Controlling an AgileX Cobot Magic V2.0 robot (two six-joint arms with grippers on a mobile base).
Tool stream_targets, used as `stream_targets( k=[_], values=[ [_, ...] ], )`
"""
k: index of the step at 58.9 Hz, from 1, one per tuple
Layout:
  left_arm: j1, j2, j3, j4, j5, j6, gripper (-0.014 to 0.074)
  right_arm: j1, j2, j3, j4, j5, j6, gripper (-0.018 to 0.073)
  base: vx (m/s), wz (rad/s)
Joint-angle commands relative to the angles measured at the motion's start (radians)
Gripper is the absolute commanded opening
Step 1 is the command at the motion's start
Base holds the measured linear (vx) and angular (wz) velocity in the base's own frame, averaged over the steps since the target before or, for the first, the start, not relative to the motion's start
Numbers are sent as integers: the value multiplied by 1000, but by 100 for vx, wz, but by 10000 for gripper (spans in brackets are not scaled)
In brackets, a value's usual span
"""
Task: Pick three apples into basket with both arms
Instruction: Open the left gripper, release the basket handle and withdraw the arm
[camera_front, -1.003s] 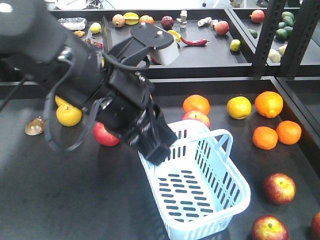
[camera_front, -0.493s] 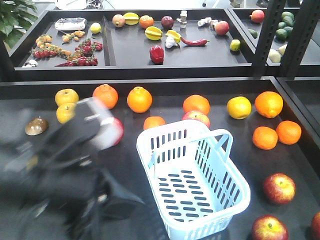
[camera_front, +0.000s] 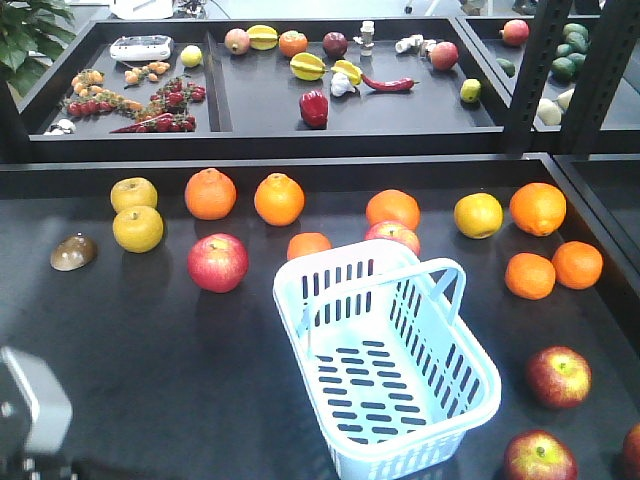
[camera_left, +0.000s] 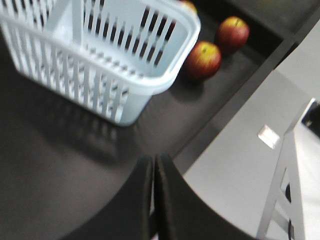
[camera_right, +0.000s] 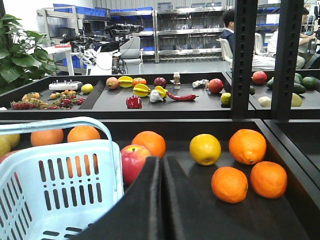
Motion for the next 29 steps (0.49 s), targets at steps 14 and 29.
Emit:
stream_targets(
  k=[14, 29],
  values=[
    [-5, -12, 58, -29, -109, -70, -8, -5, -12, 9, -7, -72, -8, -5, 0, 0],
    [-5, -12, 58, -29, -186, -80, -8, -5, -12, 9, -7, -74, -9, -5, 0, 0]
  ],
)
